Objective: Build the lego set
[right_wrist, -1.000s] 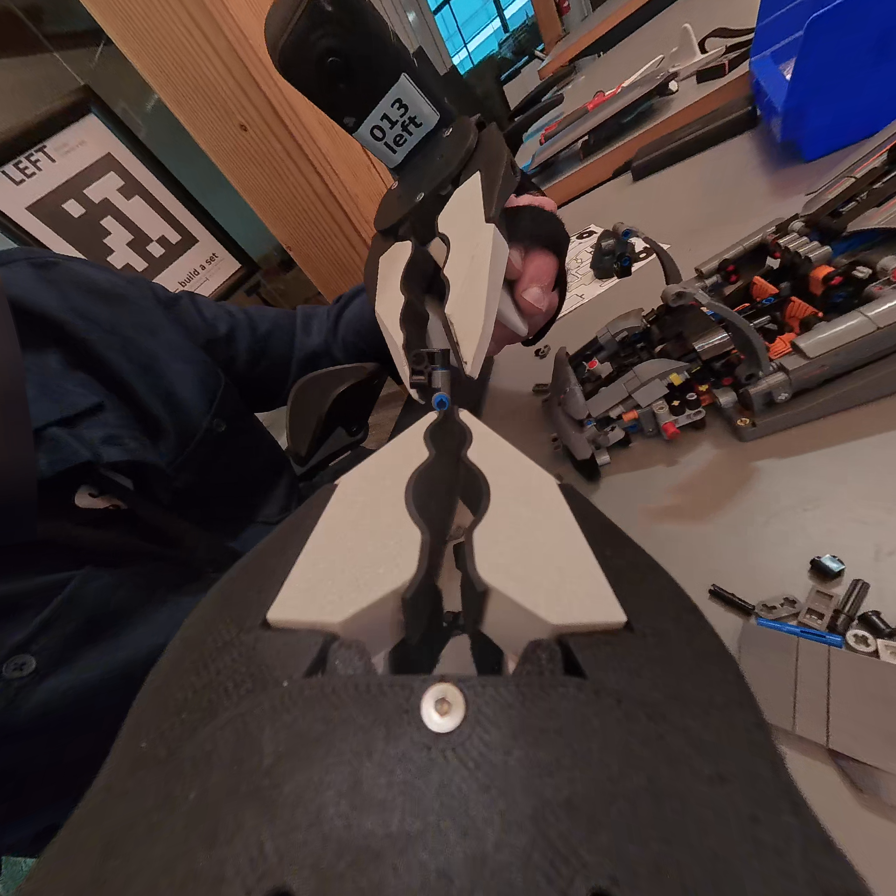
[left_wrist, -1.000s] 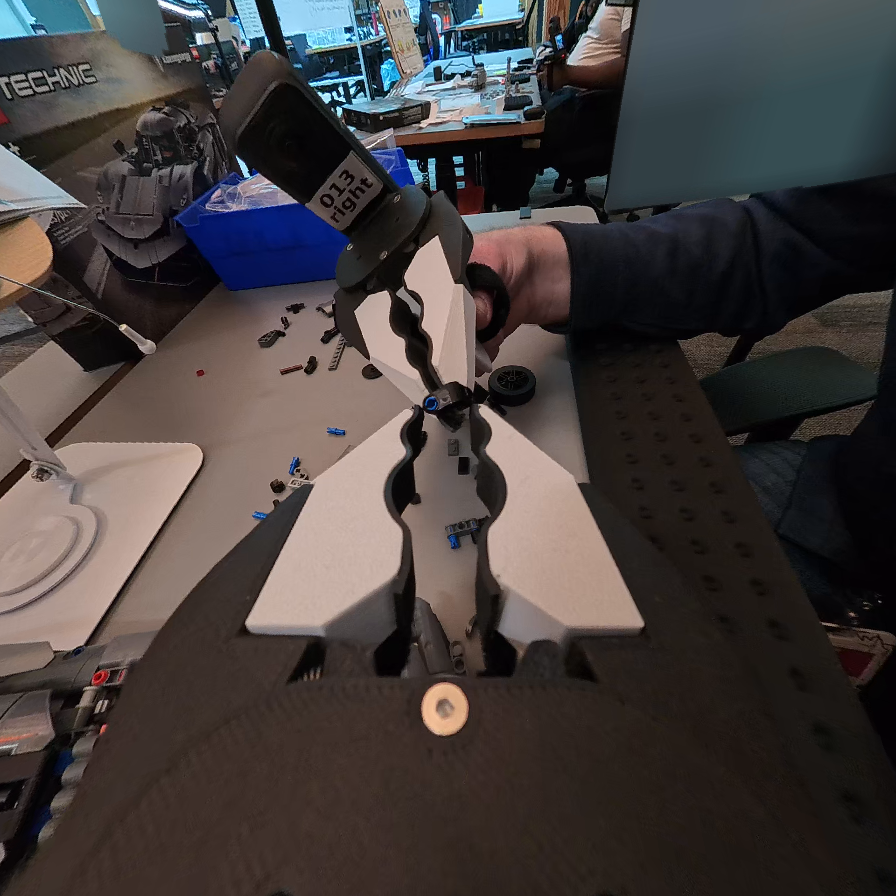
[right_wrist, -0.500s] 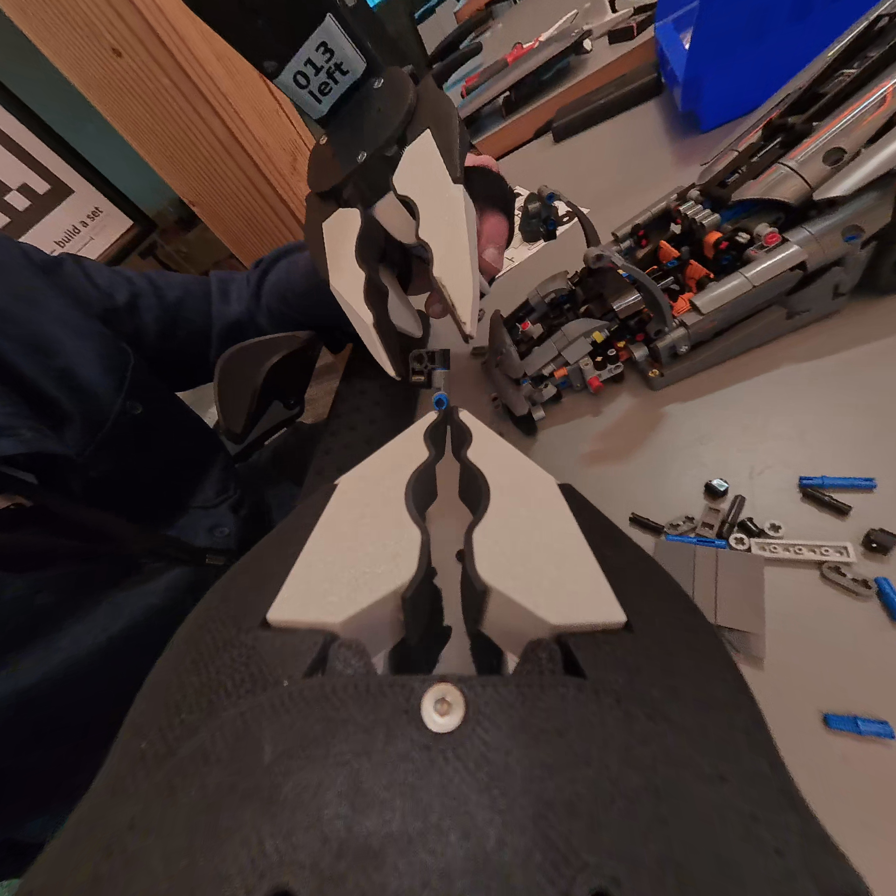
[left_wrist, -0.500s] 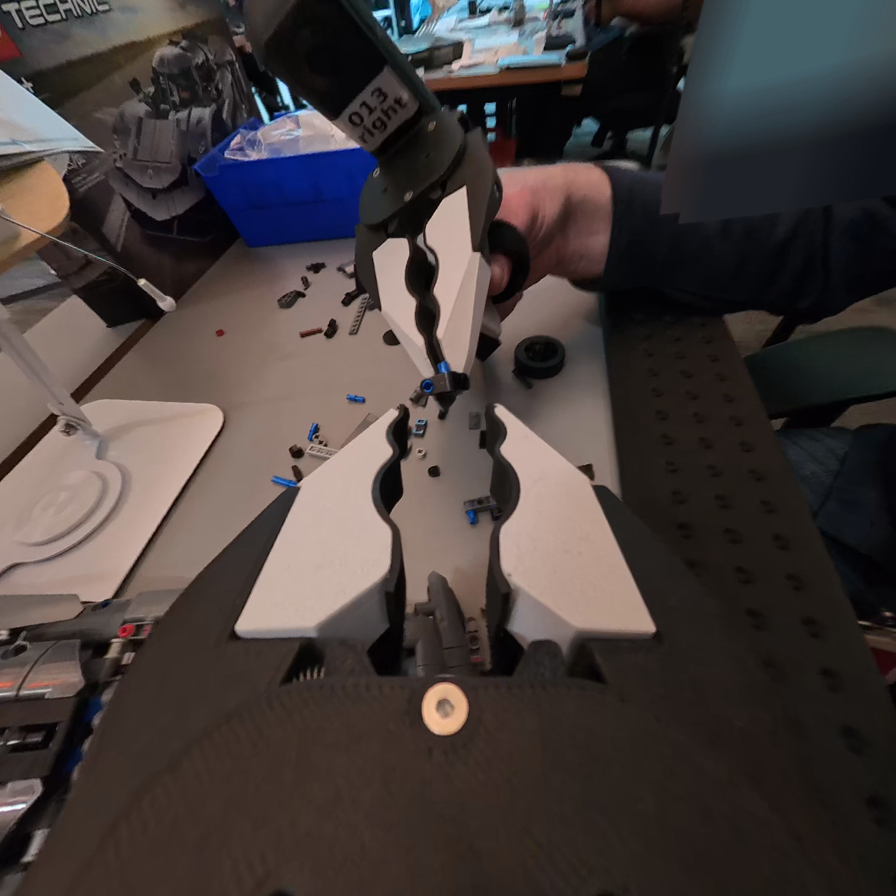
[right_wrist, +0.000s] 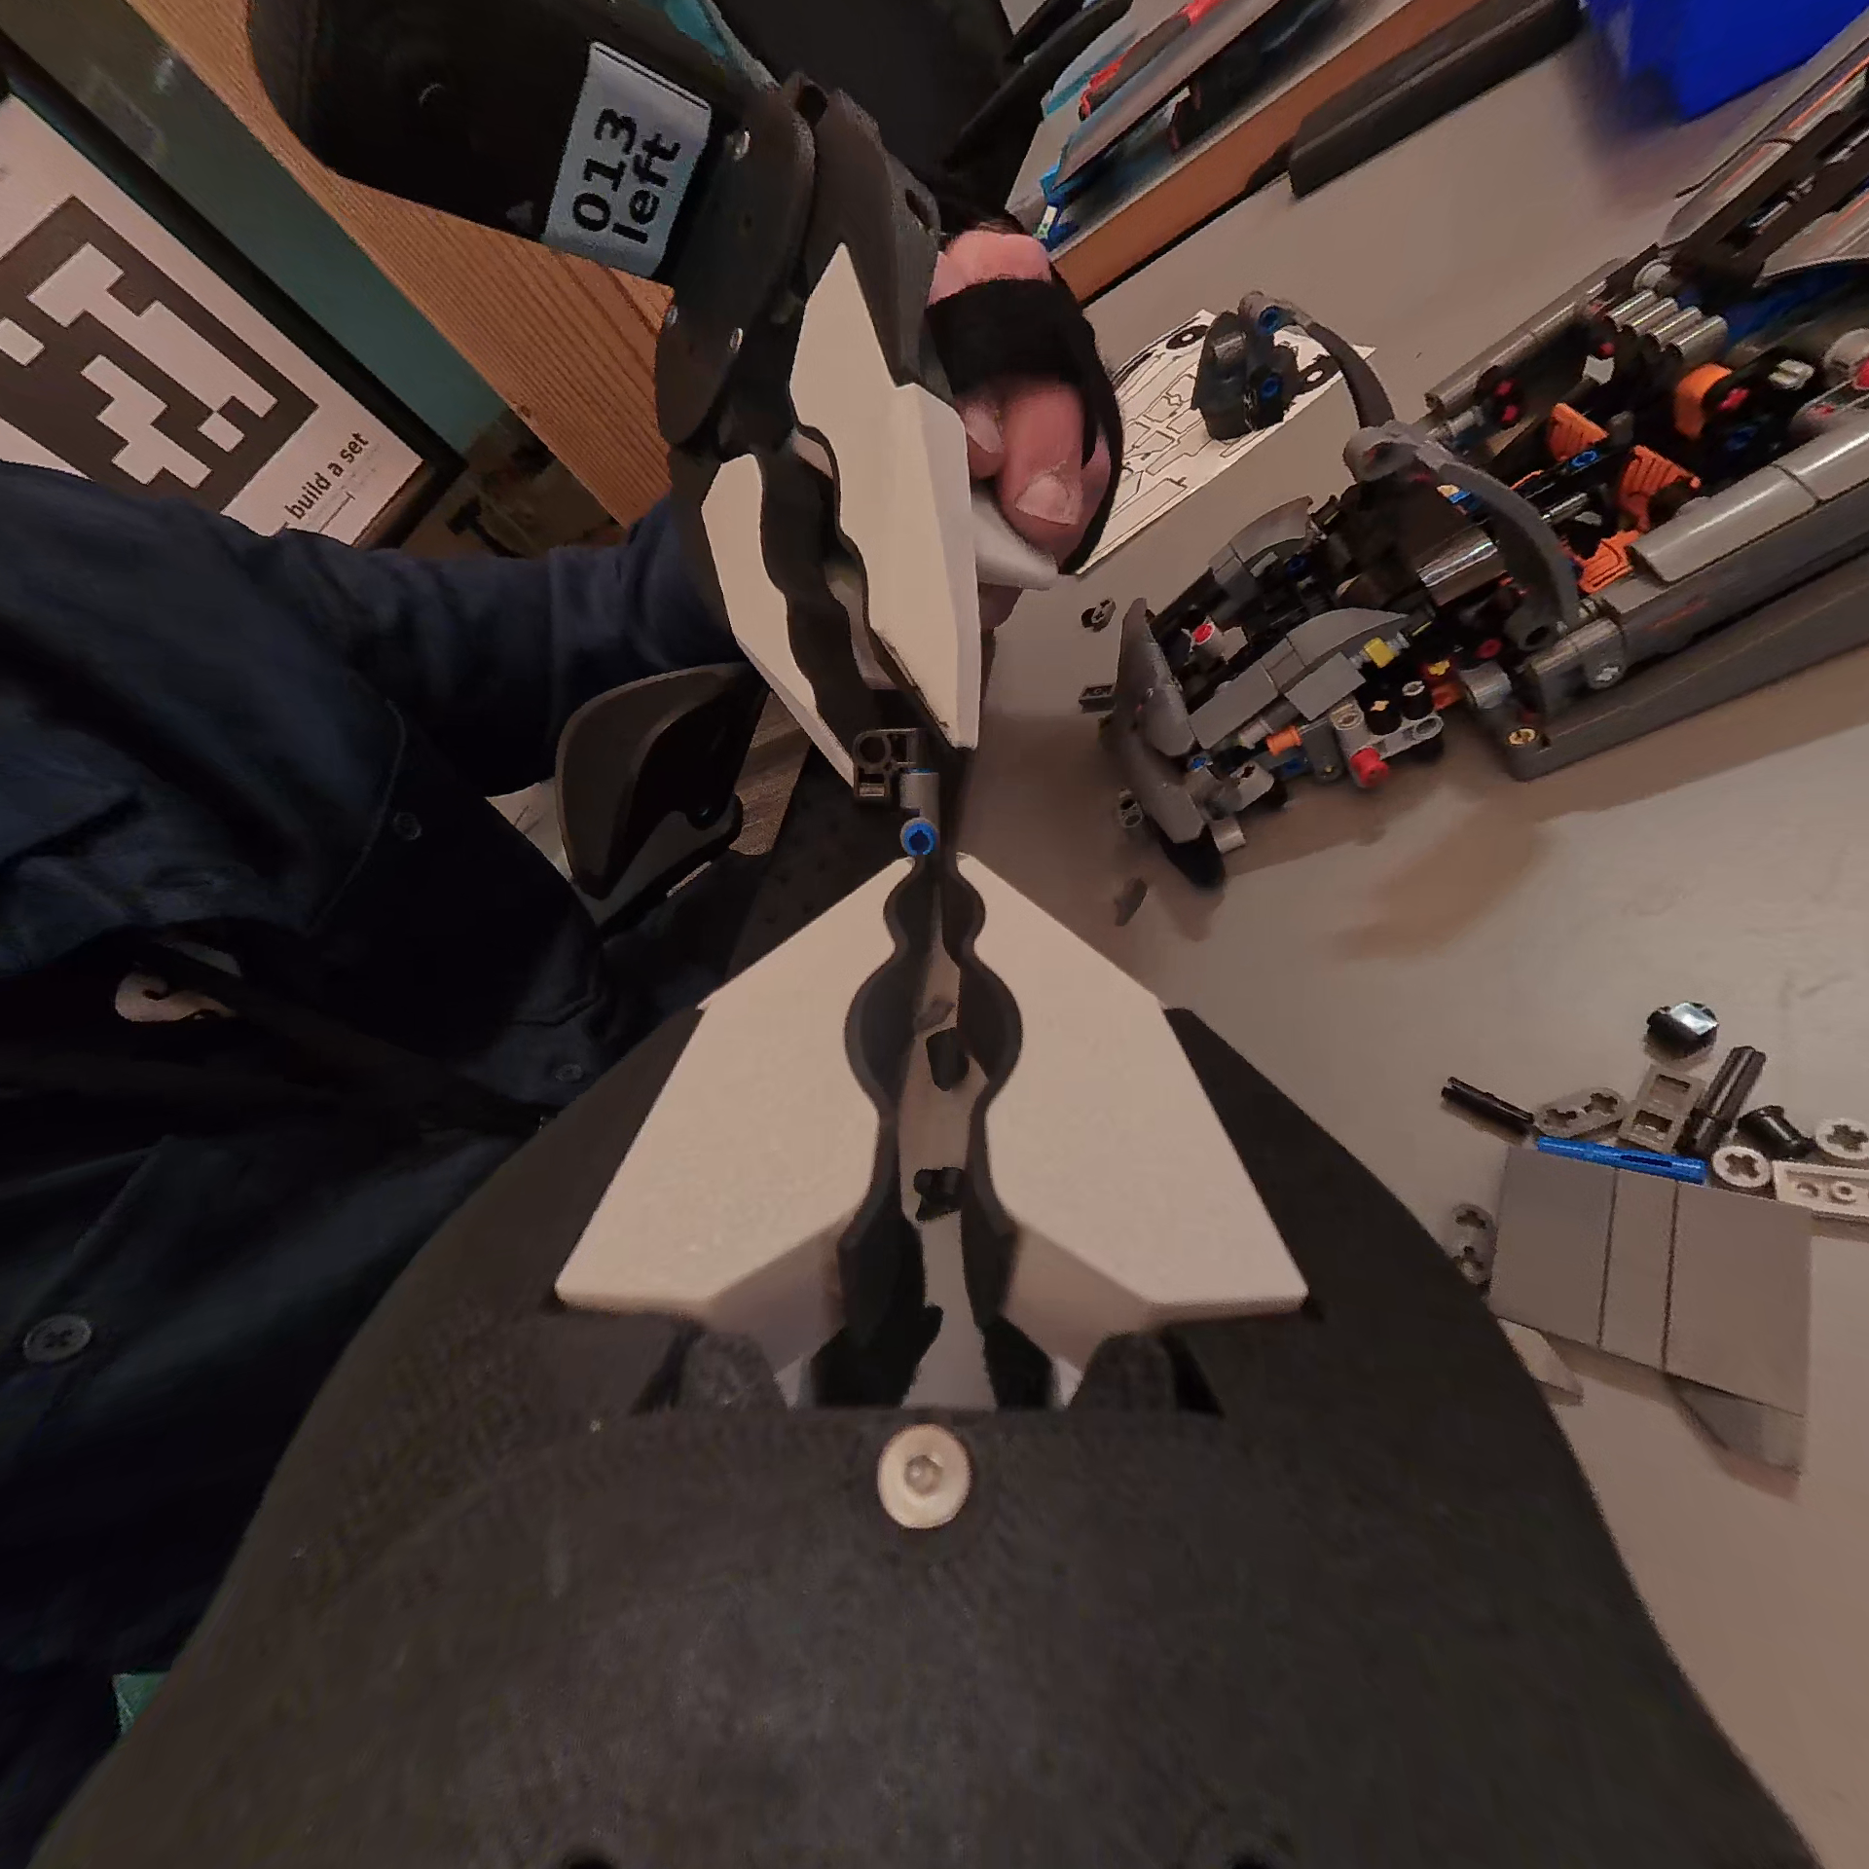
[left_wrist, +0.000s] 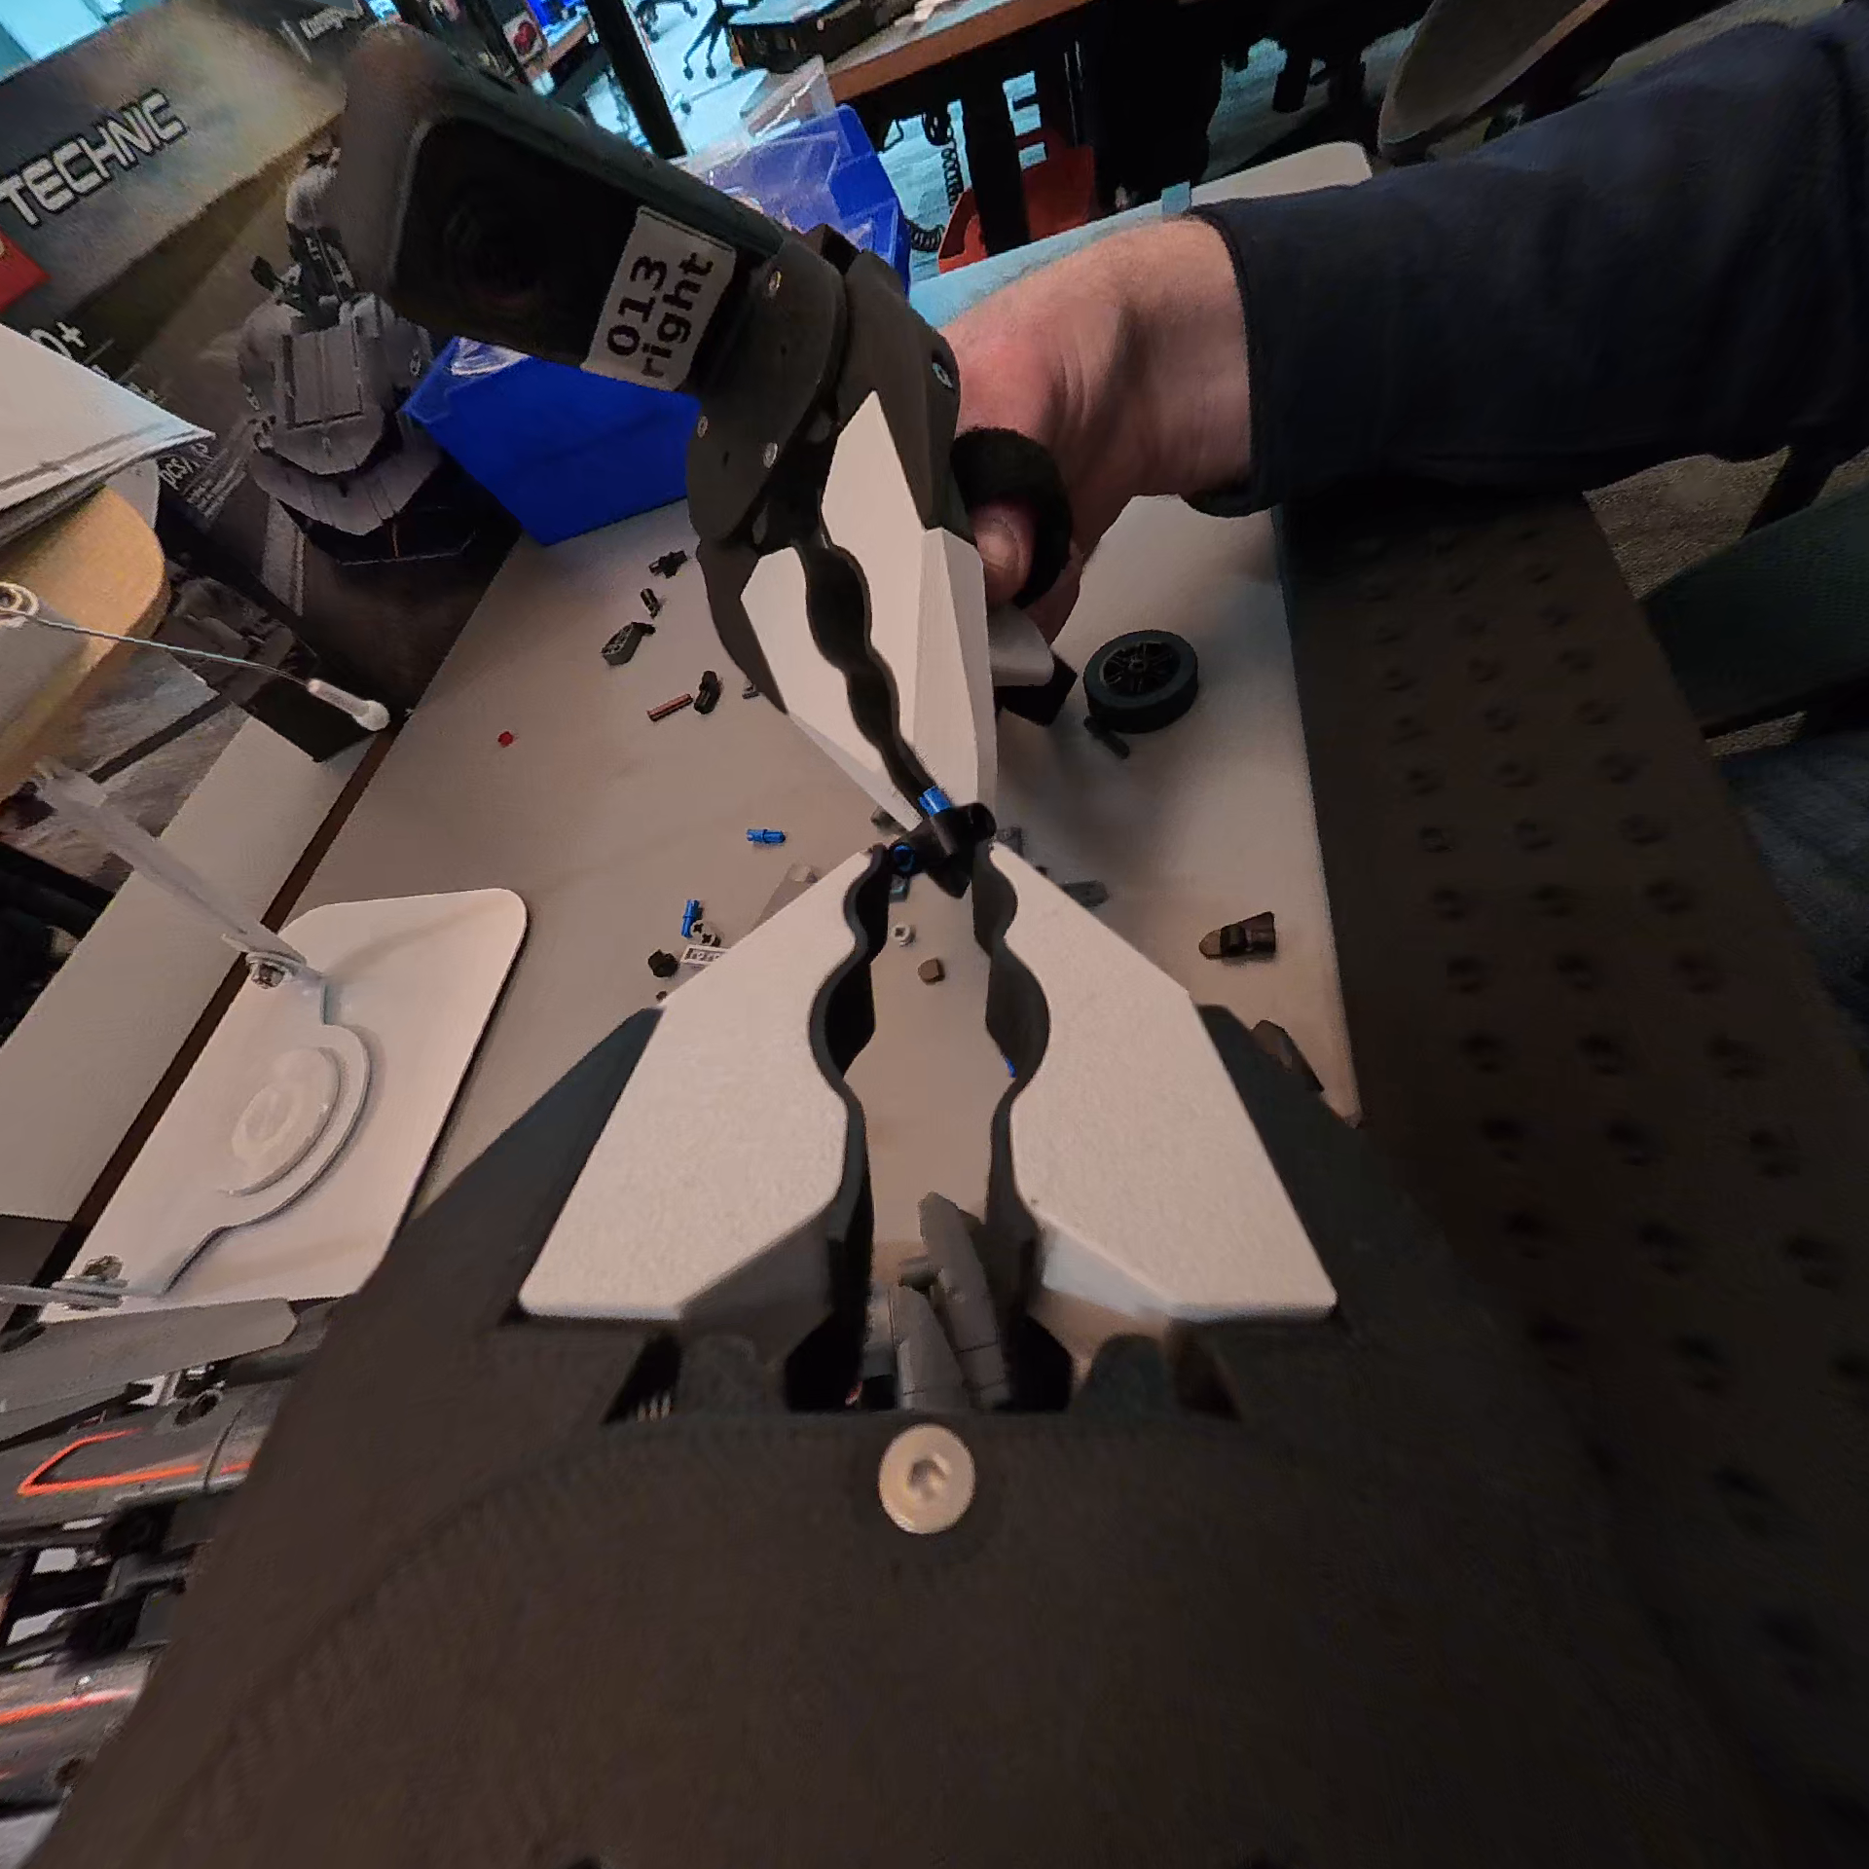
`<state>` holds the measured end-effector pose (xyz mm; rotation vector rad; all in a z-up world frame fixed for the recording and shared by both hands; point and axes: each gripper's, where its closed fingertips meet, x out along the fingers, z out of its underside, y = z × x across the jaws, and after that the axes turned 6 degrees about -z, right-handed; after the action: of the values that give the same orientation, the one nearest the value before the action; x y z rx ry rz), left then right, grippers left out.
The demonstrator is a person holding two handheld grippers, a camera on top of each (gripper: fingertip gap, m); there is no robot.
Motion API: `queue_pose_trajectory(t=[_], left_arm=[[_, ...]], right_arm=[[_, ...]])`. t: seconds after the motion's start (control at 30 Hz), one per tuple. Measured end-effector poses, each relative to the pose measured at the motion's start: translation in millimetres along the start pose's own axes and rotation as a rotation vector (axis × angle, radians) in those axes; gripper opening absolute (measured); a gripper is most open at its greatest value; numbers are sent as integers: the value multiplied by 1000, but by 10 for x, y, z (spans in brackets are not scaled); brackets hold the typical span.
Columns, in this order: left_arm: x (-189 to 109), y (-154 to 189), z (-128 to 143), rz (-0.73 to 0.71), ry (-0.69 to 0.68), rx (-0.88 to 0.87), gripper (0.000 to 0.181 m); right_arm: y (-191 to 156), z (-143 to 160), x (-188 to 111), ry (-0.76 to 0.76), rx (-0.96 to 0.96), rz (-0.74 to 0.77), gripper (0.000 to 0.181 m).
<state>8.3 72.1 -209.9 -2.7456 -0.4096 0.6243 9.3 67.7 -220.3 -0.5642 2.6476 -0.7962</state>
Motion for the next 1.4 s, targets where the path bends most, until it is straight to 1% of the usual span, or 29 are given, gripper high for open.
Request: queue_pose_trajectory(t=[0.2,0.27,0.4,0.63,0.73,0.93,1.07,1.23,1.4], left_arm=[[-4,-35,11,18,18,-71,12],[-14,-112,4,-30,24,-68,12],[-41,-149,-37,-84,18,3,15],[25,-62,26,-138,-84,213,12],[50,-43,72,-140,-119,245,14],[41,-96,136,-135,-134,175,8],[49,-83,173,-117,-151,158,9],[60,-100,203,-120,-157,141,9],[77,-134,212,-108,-138,39,7]], right_arm=[[24,-21,7,15,5,8,0],[34,-51,-19,29,1,19,0],[29,-61,-45,28,-9,33,0],[66,13,-30,-7,23,43,0],[91,51,-23,-24,36,52,0],[112,12,-62,4,45,60,0],[124,21,-70,-4,41,72,0],[132,-17,-102,27,54,72,0],[137,-106,-149,83,51,78,2]])
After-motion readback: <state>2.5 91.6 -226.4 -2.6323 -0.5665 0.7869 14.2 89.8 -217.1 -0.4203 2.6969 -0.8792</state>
